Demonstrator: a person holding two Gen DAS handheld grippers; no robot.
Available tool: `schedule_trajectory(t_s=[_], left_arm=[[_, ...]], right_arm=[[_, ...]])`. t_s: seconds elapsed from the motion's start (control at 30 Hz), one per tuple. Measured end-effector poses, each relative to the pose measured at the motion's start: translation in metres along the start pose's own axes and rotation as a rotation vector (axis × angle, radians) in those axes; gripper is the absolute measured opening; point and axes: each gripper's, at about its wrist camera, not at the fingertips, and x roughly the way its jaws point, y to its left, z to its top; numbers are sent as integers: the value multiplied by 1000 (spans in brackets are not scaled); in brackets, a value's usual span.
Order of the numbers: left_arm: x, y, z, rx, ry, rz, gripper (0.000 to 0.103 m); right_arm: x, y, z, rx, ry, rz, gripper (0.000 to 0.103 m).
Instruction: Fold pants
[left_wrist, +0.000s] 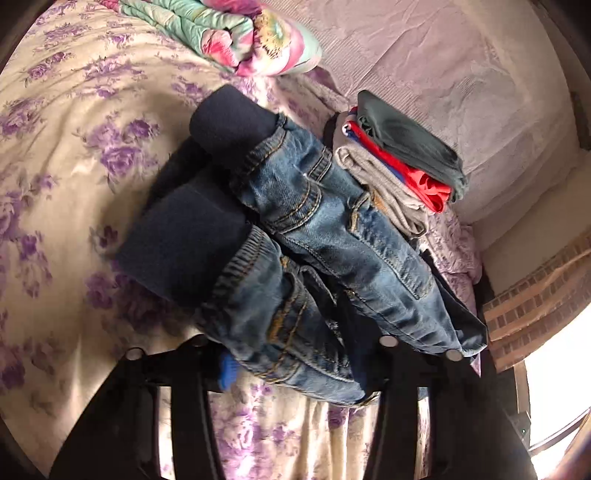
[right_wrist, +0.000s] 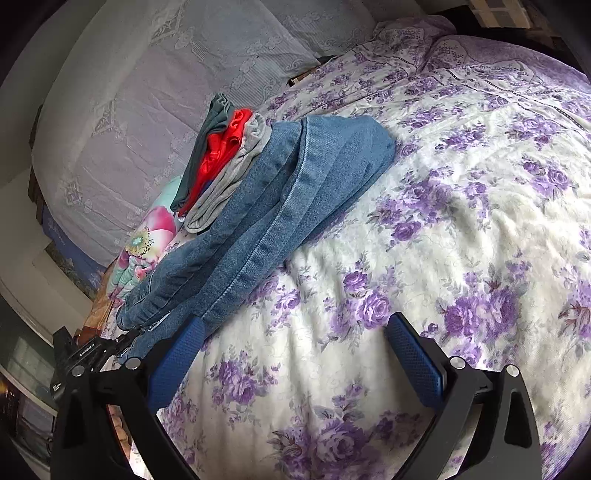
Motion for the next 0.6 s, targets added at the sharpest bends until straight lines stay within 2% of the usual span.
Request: schedule_trajectory(t_s=[0.03,0.07,0.2,0.27,0.33,0.4,0.47,0.53,0.57,0.6], left_arm=[[-4,3,1,-7,-11,0,24],[-9,3,3,-3,-21,-10,21],[-54,17,5,24,-73,-60,19],[-94,15,-3,75,-151,-59,19],[-134,21,-11,106,-247,-23,19],[-172,49,-17,81,-325,20,19],[-186,84,-20,25,-337,53,19],[-177,114,-26,-19,-280,83,23],[-167,123,-33,-22,-240,115,32],[-159,124,-39,-11,-229,145,32]], right_arm=[[2,-1,1,-3,-1,-2,100],[2,0,2,-9,-2,-3,100],[1,4,2,-32,-12,4,100],[-2,8,2,-51,-26,11,100],[-7,14,0,-81,-40,14,100],[-11,22,-3,-124,-53,22,100],[-16,30,-7,-164,-67,34,100],[-20,37,-11,-198,-79,32,100],[-21,40,-11,-216,-86,25,100],[-22,42,-12,-224,-87,21,100]])
